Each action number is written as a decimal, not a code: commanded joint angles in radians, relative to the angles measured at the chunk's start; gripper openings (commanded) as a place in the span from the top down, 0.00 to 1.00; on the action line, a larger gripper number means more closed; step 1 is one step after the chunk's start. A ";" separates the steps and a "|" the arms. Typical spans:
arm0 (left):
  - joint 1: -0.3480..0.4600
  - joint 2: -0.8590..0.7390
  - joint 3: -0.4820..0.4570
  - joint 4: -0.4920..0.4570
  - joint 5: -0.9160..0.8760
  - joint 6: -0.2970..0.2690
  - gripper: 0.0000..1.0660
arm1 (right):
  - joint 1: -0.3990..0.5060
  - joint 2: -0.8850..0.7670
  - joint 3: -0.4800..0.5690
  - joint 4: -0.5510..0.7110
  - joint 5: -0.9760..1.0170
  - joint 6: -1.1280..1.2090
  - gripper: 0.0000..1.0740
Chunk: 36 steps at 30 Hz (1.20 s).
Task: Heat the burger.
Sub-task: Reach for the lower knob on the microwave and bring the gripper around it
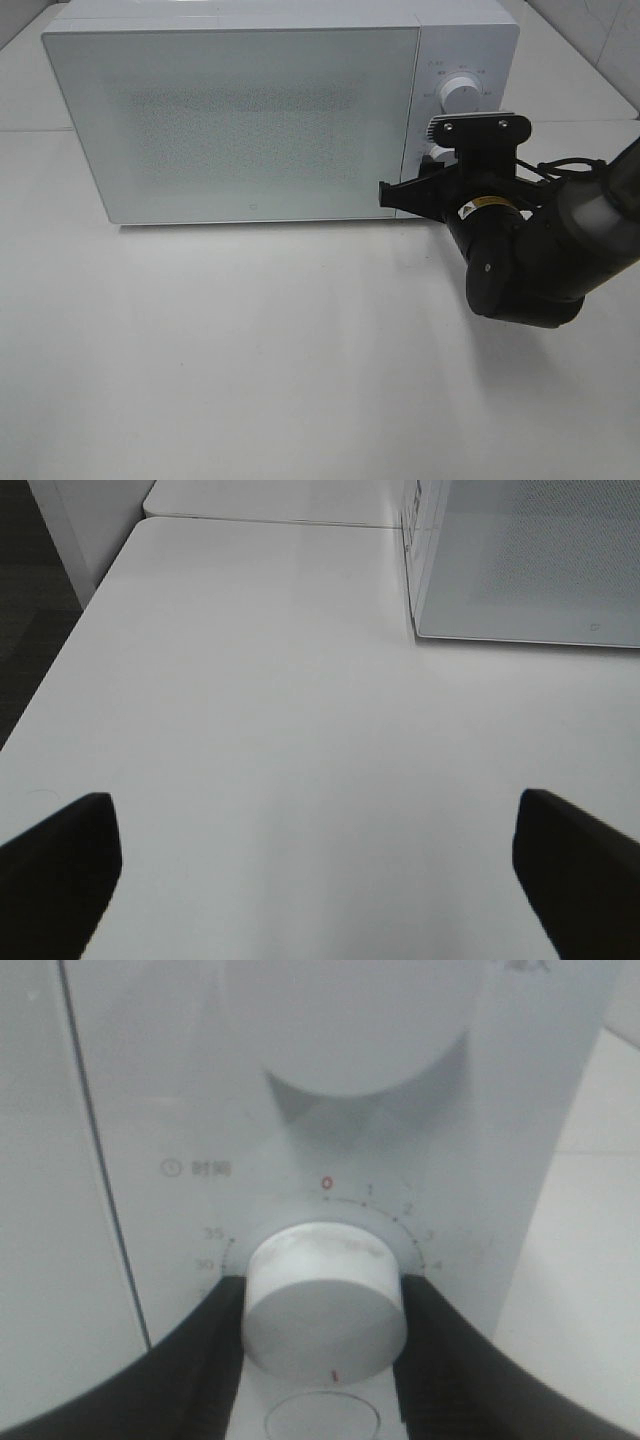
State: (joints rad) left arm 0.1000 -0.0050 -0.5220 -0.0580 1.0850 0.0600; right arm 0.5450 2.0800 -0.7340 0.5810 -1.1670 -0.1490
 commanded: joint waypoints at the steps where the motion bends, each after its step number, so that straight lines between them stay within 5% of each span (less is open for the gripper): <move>1: 0.002 -0.018 0.003 -0.001 -0.015 -0.006 0.05 | -0.009 -0.008 -0.031 -0.179 -0.243 0.322 0.96; 7: 0.002 -0.018 0.003 -0.001 -0.015 -0.006 0.05 | -0.009 -0.070 -0.031 -0.167 -0.266 0.827 0.96; 20: 0.002 -0.018 0.003 -0.001 -0.015 -0.006 0.05 | -0.009 -0.113 -0.031 -0.107 -0.267 1.409 0.95; 36: 0.002 -0.018 0.003 -0.001 -0.015 -0.006 0.05 | -0.009 -0.113 -0.031 -0.108 -0.267 1.371 0.93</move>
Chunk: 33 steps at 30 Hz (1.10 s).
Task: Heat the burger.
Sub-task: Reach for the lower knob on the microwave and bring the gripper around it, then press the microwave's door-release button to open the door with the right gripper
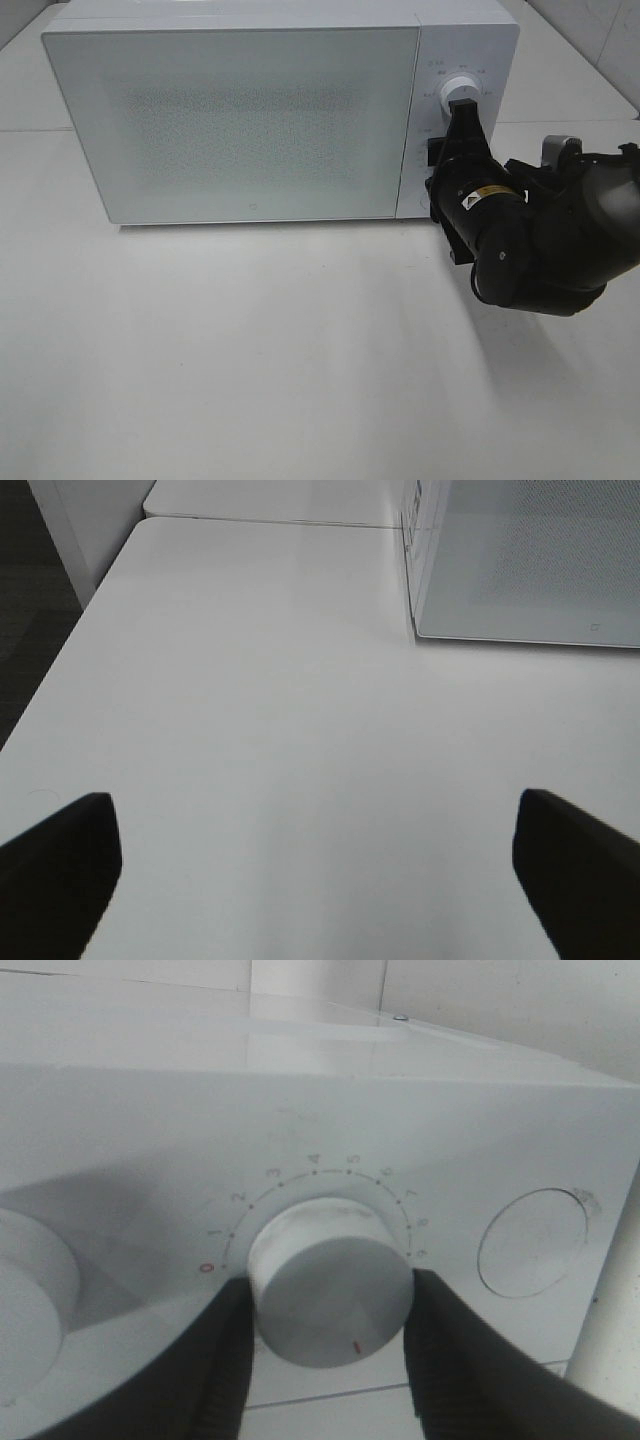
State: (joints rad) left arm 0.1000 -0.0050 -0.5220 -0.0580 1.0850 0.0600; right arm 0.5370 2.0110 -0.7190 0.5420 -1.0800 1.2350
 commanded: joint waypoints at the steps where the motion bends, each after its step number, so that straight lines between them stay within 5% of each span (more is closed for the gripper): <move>1: 0.002 -0.018 0.003 -0.001 -0.015 -0.006 0.05 | -0.001 -0.044 -0.046 -0.069 -0.354 -0.013 0.93; 14: 0.002 -0.018 0.003 -0.001 -0.015 -0.006 0.05 | -0.001 -0.044 -0.045 -0.017 -0.353 -0.043 0.67; 23: 0.002 -0.018 0.003 -0.001 -0.015 -0.006 0.05 | -0.001 -0.044 -0.045 0.011 -0.353 -0.070 0.58; 33: 0.002 -0.018 0.003 -0.001 -0.015 -0.006 0.05 | 0.001 -0.044 -0.040 -0.002 -0.353 -0.090 0.33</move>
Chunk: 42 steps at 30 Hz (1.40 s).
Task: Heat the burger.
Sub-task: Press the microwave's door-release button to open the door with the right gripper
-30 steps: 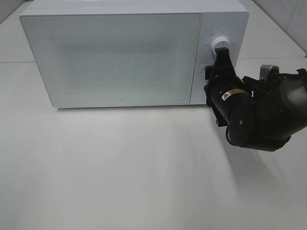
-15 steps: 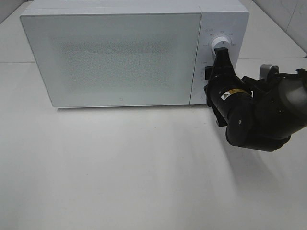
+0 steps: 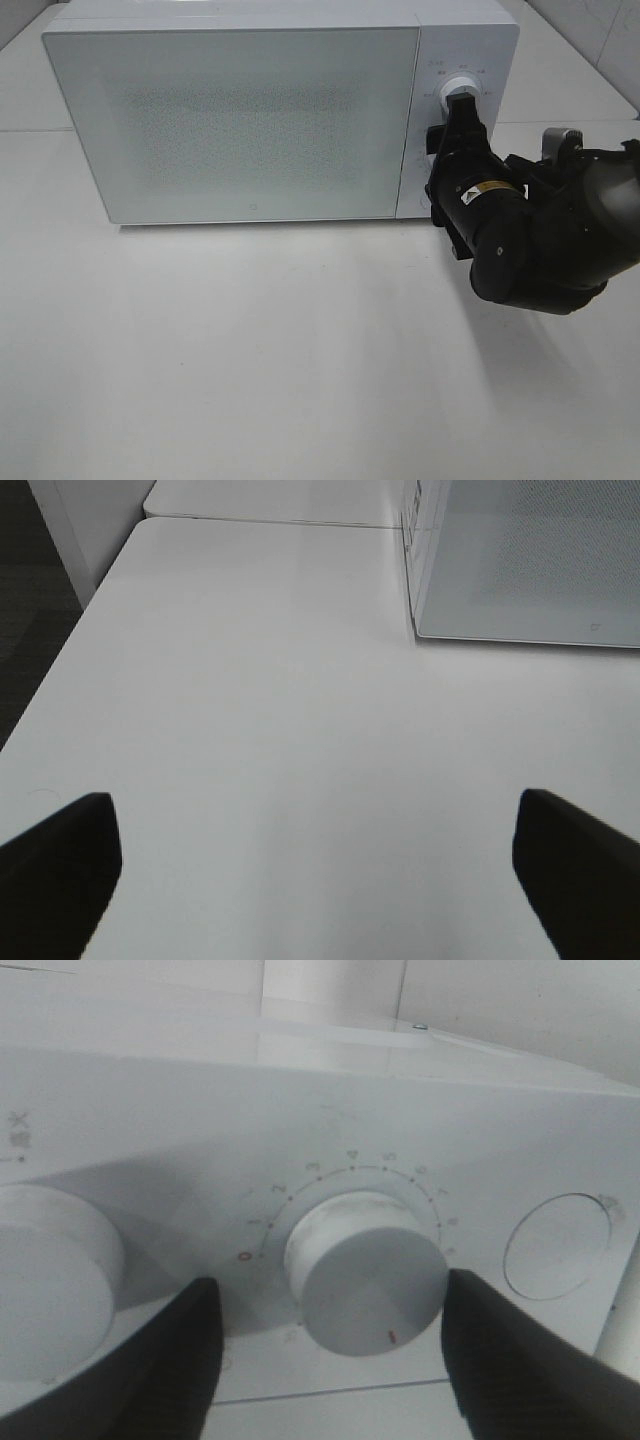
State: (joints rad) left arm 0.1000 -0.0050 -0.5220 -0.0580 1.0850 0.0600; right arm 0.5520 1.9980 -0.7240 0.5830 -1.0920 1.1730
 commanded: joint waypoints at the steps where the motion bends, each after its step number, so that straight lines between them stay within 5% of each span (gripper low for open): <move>1: 0.002 -0.018 0.003 -0.001 -0.015 -0.006 0.05 | -0.014 -0.040 -0.017 -0.049 -0.333 -0.036 0.32; 15: 0.002 -0.018 0.003 -0.001 -0.015 -0.005 0.05 | 0.001 -0.194 0.126 -0.136 -0.158 -0.147 0.33; 31: 0.002 -0.018 0.003 -0.001 -0.015 -0.004 0.05 | -0.063 -0.533 0.153 -0.134 0.643 -1.027 0.33; 42: 0.002 -0.018 0.003 -0.001 -0.015 -0.003 0.05 | -0.130 -0.634 0.153 -0.166 1.069 -1.294 0.33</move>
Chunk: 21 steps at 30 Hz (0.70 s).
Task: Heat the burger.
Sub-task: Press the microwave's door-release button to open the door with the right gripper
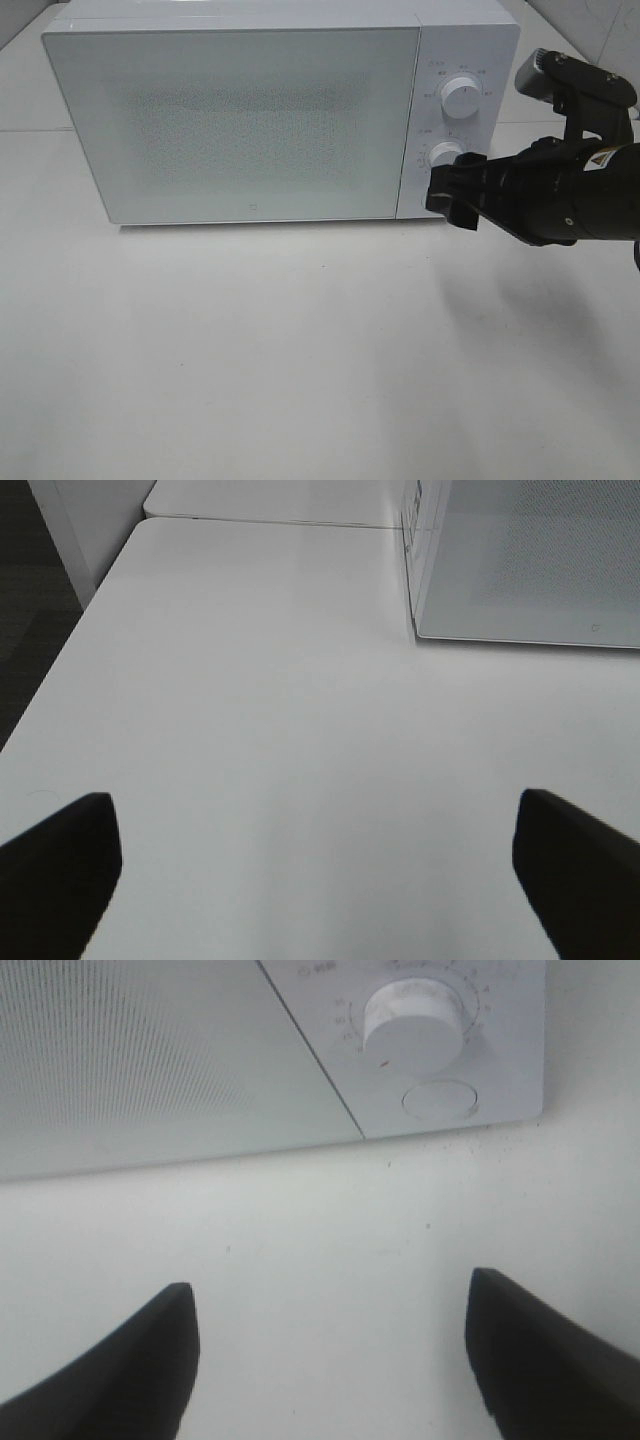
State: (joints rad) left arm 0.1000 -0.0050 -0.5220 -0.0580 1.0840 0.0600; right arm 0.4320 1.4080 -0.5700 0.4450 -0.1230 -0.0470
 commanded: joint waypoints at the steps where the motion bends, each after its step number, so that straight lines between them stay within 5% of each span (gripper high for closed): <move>1: 0.002 -0.018 0.003 -0.001 -0.014 -0.003 0.05 | -0.010 -0.044 -0.001 -0.028 0.100 -0.074 0.33; 11: 0.002 -0.018 0.003 -0.001 -0.014 -0.003 0.05 | -0.011 -0.257 -0.047 -0.264 0.580 -0.085 0.33; 21: 0.002 -0.018 0.003 -0.001 -0.014 -0.003 0.05 | -0.011 -0.430 -0.082 -0.274 0.834 -0.084 0.33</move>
State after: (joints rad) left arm 0.1000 -0.0050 -0.5220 -0.0580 1.0840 0.0600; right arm 0.4250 0.9890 -0.6480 0.1750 0.6880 -0.1200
